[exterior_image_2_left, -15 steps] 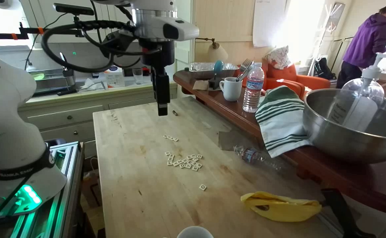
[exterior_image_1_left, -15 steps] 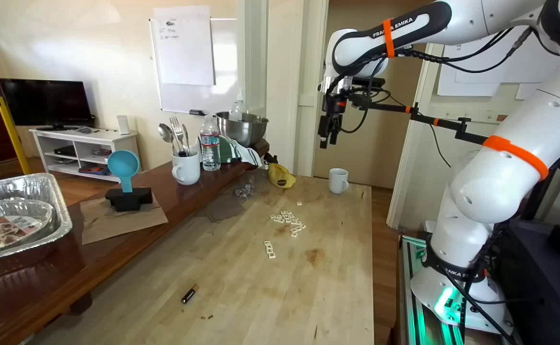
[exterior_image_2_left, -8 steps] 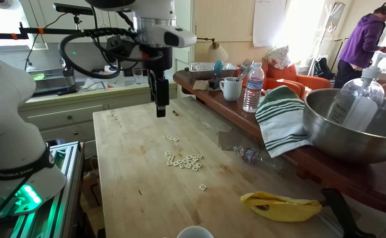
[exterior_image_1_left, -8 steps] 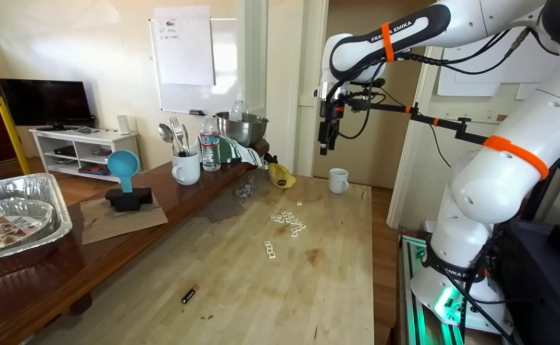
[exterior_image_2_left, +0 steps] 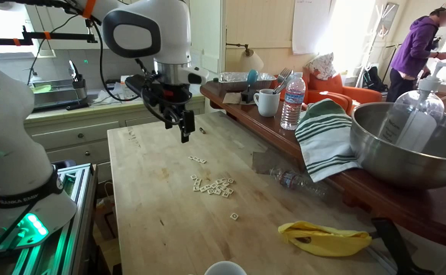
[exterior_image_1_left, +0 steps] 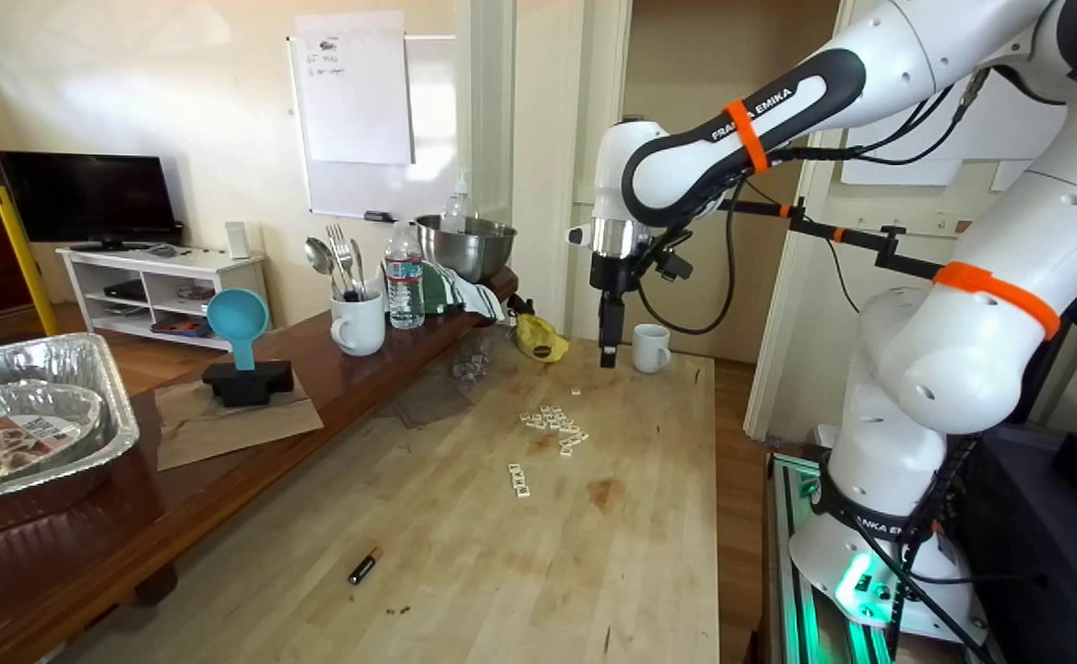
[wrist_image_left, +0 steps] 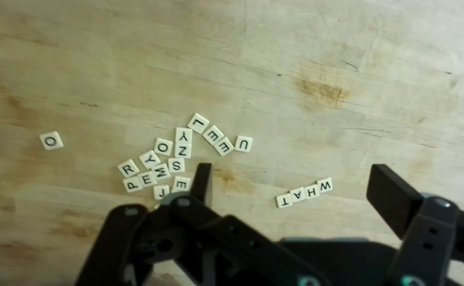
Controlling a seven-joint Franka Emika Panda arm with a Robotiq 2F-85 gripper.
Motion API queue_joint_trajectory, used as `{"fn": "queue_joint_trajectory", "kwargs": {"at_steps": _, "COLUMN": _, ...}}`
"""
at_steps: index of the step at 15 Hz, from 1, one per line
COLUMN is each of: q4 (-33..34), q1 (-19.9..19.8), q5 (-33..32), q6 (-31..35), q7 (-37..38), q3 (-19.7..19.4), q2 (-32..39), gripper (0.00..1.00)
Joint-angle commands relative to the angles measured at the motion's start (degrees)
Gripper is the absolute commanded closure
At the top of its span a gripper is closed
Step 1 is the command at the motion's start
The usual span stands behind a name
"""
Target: Move the block furthest to the left to the right
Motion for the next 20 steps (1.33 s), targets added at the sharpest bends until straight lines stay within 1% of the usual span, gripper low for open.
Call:
{"fn": "queue_joint_trajectory", "kwargs": {"at_steps": 1, "q4": -4.59, "q1": 4.17, "q5": 4.25, "q6": 8.91, "q7": -7.29, "q3": -0.57, "q2": 1.05, "gripper": 0.00}}
{"fn": "queue_joint_trajectory", "kwargs": {"at_steps": 5, "q4": -7.67, "q1": 7.90, "q5": 6.25, "q6": 15.35, "q7": -12.26, "q3": 0.56, "q2": 3.45, "gripper": 0.00}}
{"fn": "queue_joint_trajectory", "kwargs": {"at_steps": 6, "q4": -6.23, "q1": 8.83, "q5": 6.67, "q6": 15.72, "q7": -13.16, "q3": 0.79, "q2": 5.49, "gripper": 0.00}}
{"fn": "queue_joint_trajectory", "kwargs": {"at_steps": 7, "q4": -6.63, "q1": 8.95, "q5": 6.48, "q6": 15.97, "q7": -12.81, "q3": 1.37, "q2": 5.79, "gripper": 0.00}}
{"fn": "queue_joint_trajectory", "kwargs": {"at_steps": 8, "q4": -6.61, "q1": 7.35, "q5": 5.43, "q6": 13.92, "q7": -11.15, "q3": 1.54, "q2": 3.55, "gripper": 0.00}}
{"fn": "queue_joint_trajectory", "kwargs": {"at_steps": 12, "q4": -6.37, "q1": 7.94, "q5": 5.56, "q6": 14.38, "q7": -11.47, "q3": 2.31, "q2": 5.25, "gripper": 0.00}}
{"fn": "queue_joint_trajectory", "kwargs": {"at_steps": 13, "q4": -6.35, "q1": 6.89, "q5": 5.30, "q6": 14.40, "q7": -10.41, "q3": 1.93, "q2": 5.27, "gripper": 0.00}}
{"fn": "queue_joint_trajectory", "kwargs": {"at_steps": 14, "q4": -6.32, "q1": 7.37, "q5": 6.72, "q6": 15.39, "q7": -11.21, "q3": 1.37, "q2": 5.73, "gripper": 0.00}}
{"fn": "queue_joint_trajectory", "kwargs": {"at_steps": 17, "q4": -6.26, "q1": 8.83, "q5": 9.96, "q6": 19.21, "q7": -11.73, "q3": 1.48, "q2": 8.54, "gripper": 0.00}}
{"fn": "queue_joint_trajectory", "kwargs": {"at_steps": 18, "q4": -6.28, "q1": 9.52, "q5": 11.45, "q6": 21.21, "q7": -11.99, "q3": 1.61, "q2": 9.67, "gripper": 0.25}}
{"fn": "queue_joint_trajectory", "kwargs": {"at_steps": 19, "q4": -6.28, "q1": 9.95, "q5": 12.31, "q6": 23.29, "q7": -11.92, "q3": 1.97, "q2": 10.70, "gripper": 0.28}}
{"fn": "queue_joint_trajectory", "kwargs": {"at_steps": 20, "q4": -6.30, "q1": 10.56, "q5": 13.53, "q6": 24.46, "q7": -12.18, "q3": 2.12, "q2": 12.09, "gripper": 0.34}}
